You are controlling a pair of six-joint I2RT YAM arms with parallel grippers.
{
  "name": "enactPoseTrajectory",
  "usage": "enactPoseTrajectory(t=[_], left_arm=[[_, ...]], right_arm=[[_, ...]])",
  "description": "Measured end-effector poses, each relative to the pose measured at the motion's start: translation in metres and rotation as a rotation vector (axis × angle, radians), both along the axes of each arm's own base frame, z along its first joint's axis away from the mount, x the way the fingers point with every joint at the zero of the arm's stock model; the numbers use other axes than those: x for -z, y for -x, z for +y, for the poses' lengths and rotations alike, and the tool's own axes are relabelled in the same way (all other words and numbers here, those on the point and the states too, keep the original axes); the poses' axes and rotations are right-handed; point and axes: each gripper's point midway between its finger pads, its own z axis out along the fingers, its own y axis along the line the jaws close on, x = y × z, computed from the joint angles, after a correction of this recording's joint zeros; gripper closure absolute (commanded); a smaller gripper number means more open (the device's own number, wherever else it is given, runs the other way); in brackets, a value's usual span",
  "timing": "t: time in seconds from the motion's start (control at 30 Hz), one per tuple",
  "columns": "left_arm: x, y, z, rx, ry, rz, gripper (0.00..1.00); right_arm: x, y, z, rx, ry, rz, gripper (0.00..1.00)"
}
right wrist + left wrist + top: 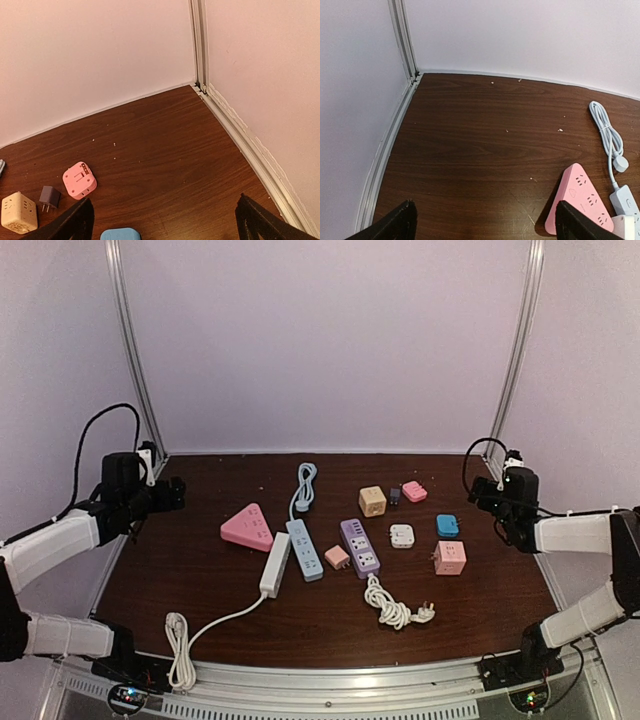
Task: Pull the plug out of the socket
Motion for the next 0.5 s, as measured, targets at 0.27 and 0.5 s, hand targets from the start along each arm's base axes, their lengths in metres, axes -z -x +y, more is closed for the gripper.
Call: enactPoseTrajectory(t=[0.27, 0.5], left_arm=[[-0.023, -0.011, -0.003, 0.018, -0.004, -0.107, 0.02], [0.000, -0.020, 0.015, -0.051, -0.095, -0.101, 0.02]], right_arm=[[-0.020, -0.013, 0.010, -0.072, -0.023, -0.030, 0.00], [-0.005, 0.004, 0.005, -0.083, 0.003, -0.062, 0.00]])
